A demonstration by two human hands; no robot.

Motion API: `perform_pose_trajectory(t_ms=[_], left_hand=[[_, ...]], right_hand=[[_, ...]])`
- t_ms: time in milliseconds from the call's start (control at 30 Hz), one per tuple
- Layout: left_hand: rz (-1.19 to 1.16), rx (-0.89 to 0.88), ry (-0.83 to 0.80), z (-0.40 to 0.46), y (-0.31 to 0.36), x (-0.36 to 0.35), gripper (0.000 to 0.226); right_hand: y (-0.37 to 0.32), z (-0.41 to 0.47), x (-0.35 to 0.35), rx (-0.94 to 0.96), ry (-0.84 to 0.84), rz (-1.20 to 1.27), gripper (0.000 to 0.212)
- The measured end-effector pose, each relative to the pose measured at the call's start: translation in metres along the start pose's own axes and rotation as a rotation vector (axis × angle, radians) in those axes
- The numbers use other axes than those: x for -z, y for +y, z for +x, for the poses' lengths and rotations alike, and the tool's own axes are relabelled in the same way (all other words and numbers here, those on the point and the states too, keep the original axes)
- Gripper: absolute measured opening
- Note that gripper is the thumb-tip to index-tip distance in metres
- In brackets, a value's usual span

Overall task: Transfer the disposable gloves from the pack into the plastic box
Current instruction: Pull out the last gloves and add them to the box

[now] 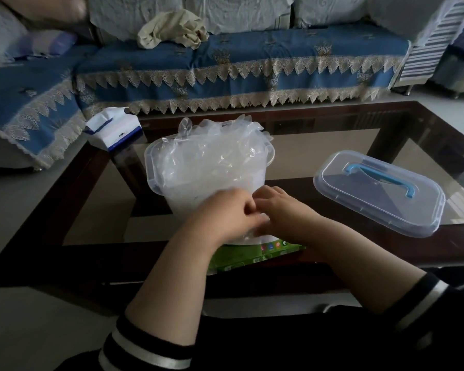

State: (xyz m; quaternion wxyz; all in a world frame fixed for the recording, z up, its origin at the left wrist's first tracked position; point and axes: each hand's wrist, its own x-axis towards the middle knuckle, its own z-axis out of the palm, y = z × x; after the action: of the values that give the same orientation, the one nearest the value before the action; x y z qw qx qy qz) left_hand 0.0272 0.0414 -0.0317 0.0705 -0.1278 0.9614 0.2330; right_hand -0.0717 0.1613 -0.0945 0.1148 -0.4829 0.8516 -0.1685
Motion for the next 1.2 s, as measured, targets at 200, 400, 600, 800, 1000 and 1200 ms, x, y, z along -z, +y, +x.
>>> perform_pose_trajectory(t_ms=[200, 400, 600, 800, 1000, 1200], left_hand=[[0.381, 0.026, -0.332, 0.007, -0.018, -0.035, 0.104], [0.375, -0.001, -0.259, 0.013, -0.025, -0.043, 0.109], [0.327, 0.025, -0.237, 0.014, -0.027, -0.04, 0.1], [0.425, 0.052, -0.239, 0.017, -0.024, -0.04, 0.092], [0.159, -0.015, -0.197, 0.007, -0.023, -0.014, 0.083], [-0.783, -0.225, -0.128, -0.012, -0.033, 0.038, 0.087]], right_hand=[[-0.002, -0.002, -0.007, 0.018, -0.16, -0.094, 0.018], [0.003, -0.005, -0.03, 0.037, -0.064, -0.056, 0.028], [0.002, -0.005, -0.026, 0.038, 0.08, 0.13, 0.014], [-0.016, -0.021, 0.037, -0.031, 0.446, 0.575, 0.016], [-0.012, -0.034, 0.075, 0.035, 0.758, 0.848, 0.023], [-0.011, -0.032, 0.075, -0.041, 0.738, 0.704, 0.018]])
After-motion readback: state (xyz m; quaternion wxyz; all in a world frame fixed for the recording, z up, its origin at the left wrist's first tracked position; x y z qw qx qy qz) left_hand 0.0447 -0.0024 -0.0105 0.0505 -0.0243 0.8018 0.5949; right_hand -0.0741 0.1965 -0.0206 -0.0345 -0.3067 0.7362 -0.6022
